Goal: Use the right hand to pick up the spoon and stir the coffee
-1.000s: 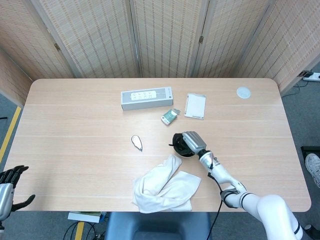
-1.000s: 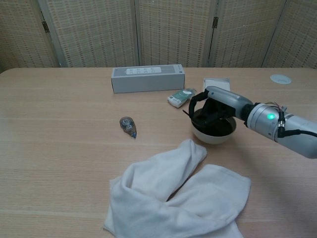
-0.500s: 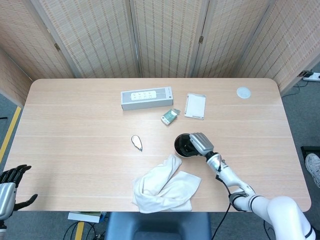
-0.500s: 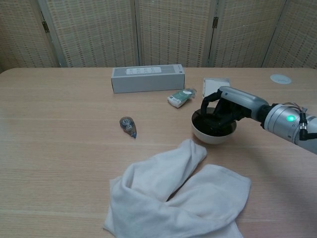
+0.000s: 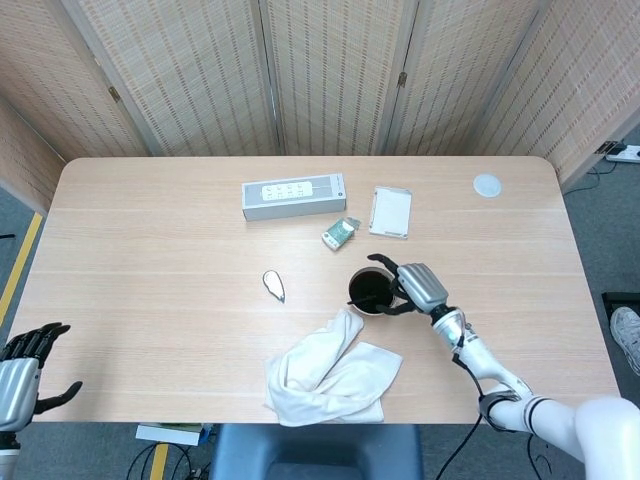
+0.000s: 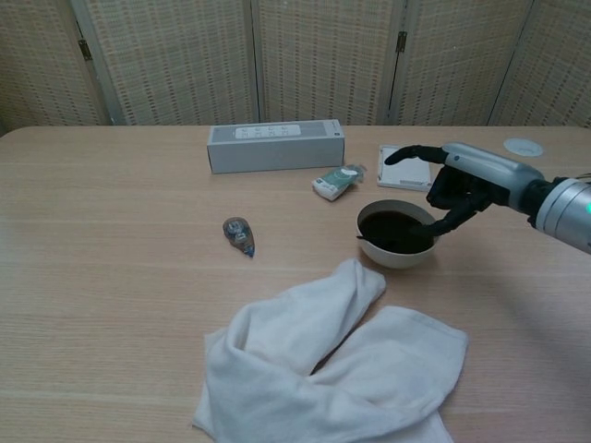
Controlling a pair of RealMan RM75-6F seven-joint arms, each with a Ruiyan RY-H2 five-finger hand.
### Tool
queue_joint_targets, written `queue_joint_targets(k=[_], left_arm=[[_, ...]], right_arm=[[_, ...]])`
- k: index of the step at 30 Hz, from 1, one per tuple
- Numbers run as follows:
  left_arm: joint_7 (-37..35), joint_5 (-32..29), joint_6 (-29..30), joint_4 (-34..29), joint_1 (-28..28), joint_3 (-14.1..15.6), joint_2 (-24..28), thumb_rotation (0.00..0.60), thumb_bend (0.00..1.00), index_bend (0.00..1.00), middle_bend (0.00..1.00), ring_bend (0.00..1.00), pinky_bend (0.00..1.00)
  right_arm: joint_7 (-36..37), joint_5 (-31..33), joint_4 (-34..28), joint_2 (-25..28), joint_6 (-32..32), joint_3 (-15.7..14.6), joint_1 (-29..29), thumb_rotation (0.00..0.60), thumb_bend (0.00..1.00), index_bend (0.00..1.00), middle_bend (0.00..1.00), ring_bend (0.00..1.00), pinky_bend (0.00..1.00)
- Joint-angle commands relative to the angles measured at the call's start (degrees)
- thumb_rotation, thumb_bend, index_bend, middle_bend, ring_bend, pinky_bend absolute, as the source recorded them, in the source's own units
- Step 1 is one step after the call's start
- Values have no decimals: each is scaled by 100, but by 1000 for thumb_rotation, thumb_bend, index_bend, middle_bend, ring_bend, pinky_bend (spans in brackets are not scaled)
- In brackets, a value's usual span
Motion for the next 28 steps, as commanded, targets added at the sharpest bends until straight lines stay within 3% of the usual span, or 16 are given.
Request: queue_joint_targets(k=[1, 3, 6, 12, 16, 22, 28], left_arm=[[-8, -17, -15, 22, -26, -26, -18, 600, 215, 201, 193, 187, 189], [-8, -28, -33, 29, -49, -42, -33, 600, 215, 201, 193, 187, 190], [16, -28, -66, 23, -103, -75, -77, 600, 215, 200, 193, 186, 189], [140, 17, -106, -58, -240, -158, -186, 600, 215, 200, 189, 186, 189], [199, 12, -102, -139, -312, -227, -228, 600, 215, 200, 188, 186, 189], [316, 68, -32, -248, -346, -244, -306, 600, 215, 196, 189, 186, 190], [374, 99, 39, -285, -367, -265, -393, 600, 215, 185, 189, 186, 190]], right_arm=[[-693, 52, -561, 601, 438, -16, -343, 600, 112, 150, 917, 1000, 1000], [-1096, 84, -819, 880, 657, -40, -523, 600, 148, 150, 843, 970, 1000], [-1818, 248, -1290, 1323, 918, -79, -834, 600, 244, 181, 713, 833, 931], [-2838, 504, -2306, 2139, 1481, -152, -1425, 600, 263, 221, 413, 456, 582], [-2951, 403, -2849, 2644, 1924, -299, -1843, 600, 263, 143, 204, 276, 392], [-3143, 125, -3265, 3045, 2556, -594, -2448, 600, 258, 126, 167, 175, 259], [-3073, -158, -3366, 3151, 3020, -744, -2879, 600, 254, 124, 167, 166, 240]])
